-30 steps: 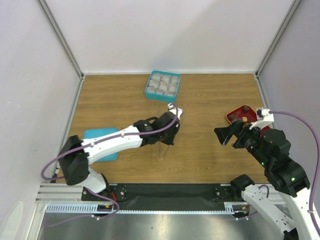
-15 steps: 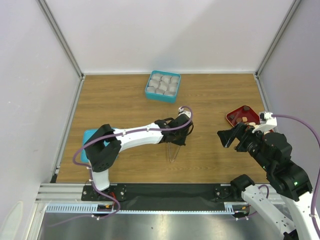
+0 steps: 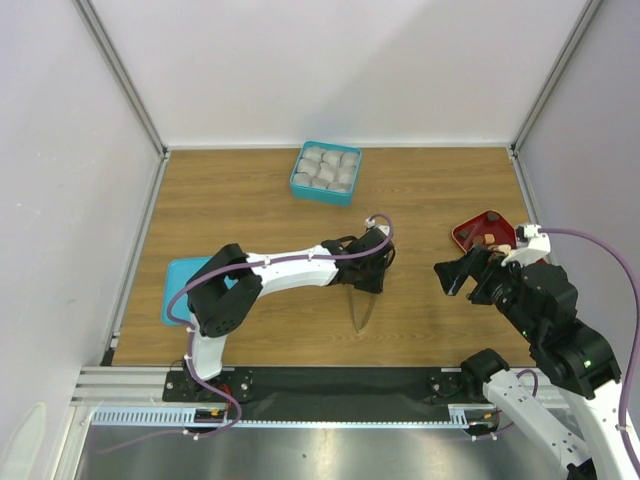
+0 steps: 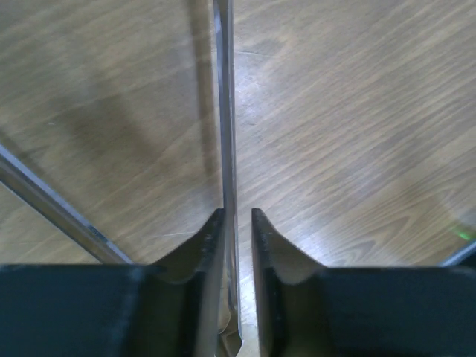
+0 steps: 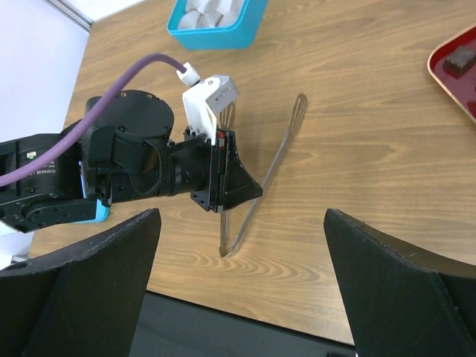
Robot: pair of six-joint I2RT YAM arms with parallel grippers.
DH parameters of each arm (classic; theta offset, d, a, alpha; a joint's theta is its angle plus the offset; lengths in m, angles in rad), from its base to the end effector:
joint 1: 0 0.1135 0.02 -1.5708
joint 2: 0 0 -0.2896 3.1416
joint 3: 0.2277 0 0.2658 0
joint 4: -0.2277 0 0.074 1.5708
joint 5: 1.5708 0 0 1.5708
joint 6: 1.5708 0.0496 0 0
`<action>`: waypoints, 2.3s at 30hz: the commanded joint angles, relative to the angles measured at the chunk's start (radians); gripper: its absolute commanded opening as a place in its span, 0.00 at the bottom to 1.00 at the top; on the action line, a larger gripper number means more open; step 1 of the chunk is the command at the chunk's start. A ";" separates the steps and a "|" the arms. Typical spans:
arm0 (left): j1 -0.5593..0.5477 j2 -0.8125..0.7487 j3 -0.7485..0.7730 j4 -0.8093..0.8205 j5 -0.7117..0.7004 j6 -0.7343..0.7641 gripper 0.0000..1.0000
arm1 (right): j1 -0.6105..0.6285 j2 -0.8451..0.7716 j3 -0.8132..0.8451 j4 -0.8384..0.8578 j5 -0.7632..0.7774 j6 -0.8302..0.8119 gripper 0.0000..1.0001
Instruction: Pack the chocolate
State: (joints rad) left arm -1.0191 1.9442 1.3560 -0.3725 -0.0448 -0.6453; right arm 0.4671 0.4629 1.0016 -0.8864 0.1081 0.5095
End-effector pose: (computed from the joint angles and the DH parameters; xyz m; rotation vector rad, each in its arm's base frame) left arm 0.2352 -0.3779 0.1881 0.4723 2.5977 -0.5749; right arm 0.0634 0.0260 0.3851 0.1156 1.9522 0.5495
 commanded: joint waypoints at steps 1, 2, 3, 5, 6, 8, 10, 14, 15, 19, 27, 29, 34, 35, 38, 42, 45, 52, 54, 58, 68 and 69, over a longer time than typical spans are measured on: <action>-0.001 0.004 0.038 0.053 0.057 -0.036 0.29 | 0.001 0.019 -0.009 -0.009 0.021 0.017 1.00; -0.001 0.001 0.041 0.052 0.062 -0.033 0.31 | -0.001 0.020 -0.012 -0.014 0.025 0.021 1.00; -0.001 -0.014 0.045 0.053 0.060 -0.025 0.32 | -0.001 0.020 -0.017 -0.016 0.033 0.029 0.99; -0.001 -0.034 0.064 0.046 0.057 -0.011 0.44 | -0.001 0.017 -0.024 -0.025 0.051 0.049 1.00; 0.001 -0.063 0.075 0.038 0.053 0.005 0.48 | -0.001 0.017 -0.035 -0.029 0.067 0.072 0.99; 0.013 -0.103 0.115 -0.011 0.008 0.041 0.60 | -0.001 0.019 -0.049 -0.034 0.077 0.092 1.00; 0.036 -0.200 0.115 -0.037 -0.015 0.059 1.00 | -0.001 0.049 -0.073 -0.052 0.105 0.133 1.00; 0.164 -0.436 -0.032 0.017 -0.001 0.076 1.00 | 0.001 0.138 -0.126 -0.013 0.056 0.195 0.99; 0.184 -0.492 -0.061 0.021 -0.010 0.084 1.00 | 0.002 0.151 -0.139 0.007 0.045 0.211 1.00; 0.246 -0.797 -0.240 0.078 -0.032 0.131 1.00 | 0.024 0.216 -0.256 0.153 0.065 0.357 1.00; 0.255 -1.120 -0.500 0.063 -0.003 0.223 1.00 | 0.292 0.520 -0.307 0.392 0.220 0.419 1.00; 0.255 -1.165 -0.544 0.058 -0.012 0.251 1.00 | 0.346 0.618 -0.267 0.399 0.252 0.417 1.00; 0.255 -1.248 -0.577 0.037 -0.037 0.268 1.00 | 0.410 0.824 -0.189 0.457 0.269 0.414 1.00; 0.255 -1.252 -0.577 0.038 -0.008 0.268 1.00 | 0.413 0.845 -0.187 0.471 0.251 0.411 1.00; 0.255 -1.252 -0.552 0.011 -0.004 0.280 1.00 | 0.426 0.902 -0.172 0.514 0.242 0.394 1.00; 0.255 -1.243 -0.538 -0.058 -0.033 0.300 1.00 | 0.429 0.959 -0.158 0.518 0.269 0.386 1.00; 0.255 -1.252 -0.554 -0.060 -0.038 0.299 1.00 | 0.430 0.988 -0.172 0.549 0.288 0.379 1.00; 0.255 -1.262 -0.557 -0.059 -0.043 0.303 1.00 | 0.467 1.066 -0.181 0.586 0.350 0.354 1.00; 0.255 -1.262 -0.558 -0.062 -0.044 0.303 1.00 | 0.485 1.097 -0.172 0.577 0.380 0.340 1.00; 0.255 -1.262 -0.563 -0.059 -0.043 0.302 1.00 | 0.501 1.123 -0.181 0.575 0.418 0.331 0.96; 0.255 -1.252 -0.561 -0.052 -0.040 0.300 1.00 | 0.499 1.168 -0.173 0.577 0.465 0.395 0.96; 0.255 -1.249 -0.560 -0.054 -0.041 0.300 1.00 | 0.498 1.177 -0.164 0.557 0.469 0.402 0.96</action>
State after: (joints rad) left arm -0.7620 0.6930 0.7815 -0.4370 -0.0757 -0.3645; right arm 0.9668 1.5917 0.8097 -0.2958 0.5205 0.8497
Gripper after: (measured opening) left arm 0.996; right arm 0.957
